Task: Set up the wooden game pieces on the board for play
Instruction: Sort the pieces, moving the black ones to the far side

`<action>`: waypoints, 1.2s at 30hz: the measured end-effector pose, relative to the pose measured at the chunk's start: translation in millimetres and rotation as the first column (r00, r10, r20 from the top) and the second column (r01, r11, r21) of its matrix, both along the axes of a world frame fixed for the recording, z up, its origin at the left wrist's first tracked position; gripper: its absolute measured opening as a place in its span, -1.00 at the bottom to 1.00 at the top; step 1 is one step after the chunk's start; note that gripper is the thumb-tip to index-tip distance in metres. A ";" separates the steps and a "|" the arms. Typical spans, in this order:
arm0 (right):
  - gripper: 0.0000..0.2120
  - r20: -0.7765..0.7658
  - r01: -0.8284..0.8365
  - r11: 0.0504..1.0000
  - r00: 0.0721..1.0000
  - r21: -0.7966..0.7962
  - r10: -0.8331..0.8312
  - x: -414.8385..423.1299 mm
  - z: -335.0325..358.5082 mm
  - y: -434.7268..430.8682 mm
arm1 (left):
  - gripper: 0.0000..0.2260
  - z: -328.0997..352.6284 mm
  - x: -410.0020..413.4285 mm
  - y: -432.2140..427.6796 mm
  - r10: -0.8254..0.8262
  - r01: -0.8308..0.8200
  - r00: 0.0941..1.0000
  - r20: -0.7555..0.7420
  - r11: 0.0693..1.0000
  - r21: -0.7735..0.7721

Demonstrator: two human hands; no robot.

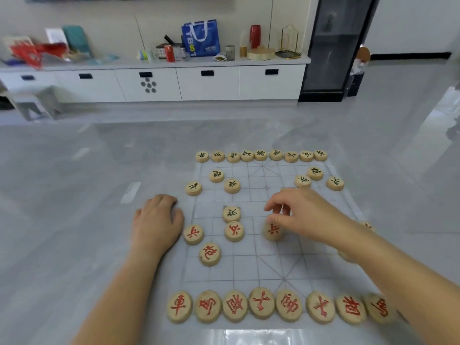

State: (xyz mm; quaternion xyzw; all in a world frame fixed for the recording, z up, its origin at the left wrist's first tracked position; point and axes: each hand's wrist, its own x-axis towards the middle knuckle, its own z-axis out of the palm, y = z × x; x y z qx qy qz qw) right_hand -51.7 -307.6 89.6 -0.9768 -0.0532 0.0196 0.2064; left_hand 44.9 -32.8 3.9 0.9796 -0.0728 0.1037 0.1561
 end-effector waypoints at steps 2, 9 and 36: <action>-0.74 0.022 -0.035 0.998 0.999 -0.042 0.036 21.6 -7.2 18.5 | -0.73 -0.6 -0.2 1.2 -0.004 0.004 1.000 0.008 1.000 -0.006; -0.55 -0.151 -0.296 0.884 0.954 -0.362 0.258 63.2 -30.1 49.2 | -0.71 -2.7 1.5 2.6 -0.027 0.027 0.999 0.029 1.000 -0.008; -0.58 -0.049 0.161 0.960 0.983 -0.229 -0.177 95.8 -40.5 -25.5 | -0.74 -4.9 2.1 3.6 -0.011 0.012 1.000 0.024 1.000 -0.020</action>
